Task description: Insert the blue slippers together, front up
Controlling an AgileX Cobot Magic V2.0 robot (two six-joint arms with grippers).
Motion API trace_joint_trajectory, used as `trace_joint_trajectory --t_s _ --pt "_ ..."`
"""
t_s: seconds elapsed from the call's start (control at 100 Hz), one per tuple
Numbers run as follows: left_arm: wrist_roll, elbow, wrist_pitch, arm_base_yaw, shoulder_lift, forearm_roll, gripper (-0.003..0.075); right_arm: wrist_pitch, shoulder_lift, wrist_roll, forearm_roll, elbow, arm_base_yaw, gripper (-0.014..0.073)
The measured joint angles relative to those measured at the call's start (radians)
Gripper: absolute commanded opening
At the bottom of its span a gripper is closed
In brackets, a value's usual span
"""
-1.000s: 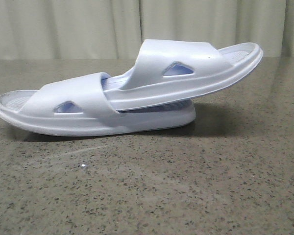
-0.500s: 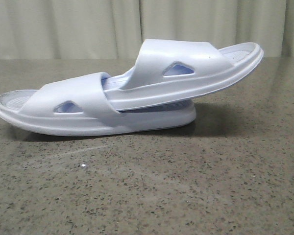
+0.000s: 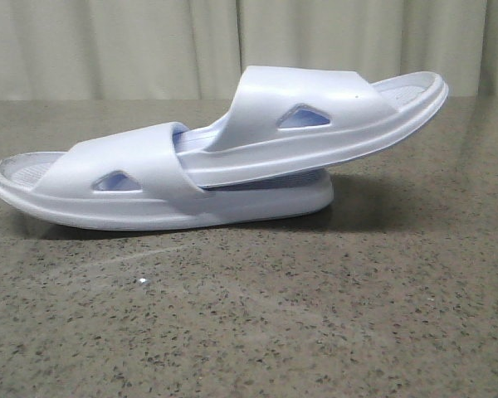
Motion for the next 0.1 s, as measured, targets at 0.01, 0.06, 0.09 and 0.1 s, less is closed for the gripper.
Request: trace_joint_trajectory --t_s 0.01,0.06,0.09,0.1 --pt "0.000 0.000 0.000 0.000 0.000 0.000 0.0016 0.000 0.000 0.000 0.000 0.000 0.000 -0.0107" --pt "0.000 0.000 0.000 0.000 0.000 0.000 0.0016 0.000 0.000 0.000 0.000 0.000 0.000 -0.0107" --pt "0.000 0.000 0.000 0.000 0.000 0.000 0.0016 0.000 0.000 0.000 0.000 0.000 0.000 -0.0107" --pt "0.000 0.000 0.000 0.000 0.000 0.000 0.0016 0.000 0.000 0.000 0.000 0.000 0.000 -0.0107"
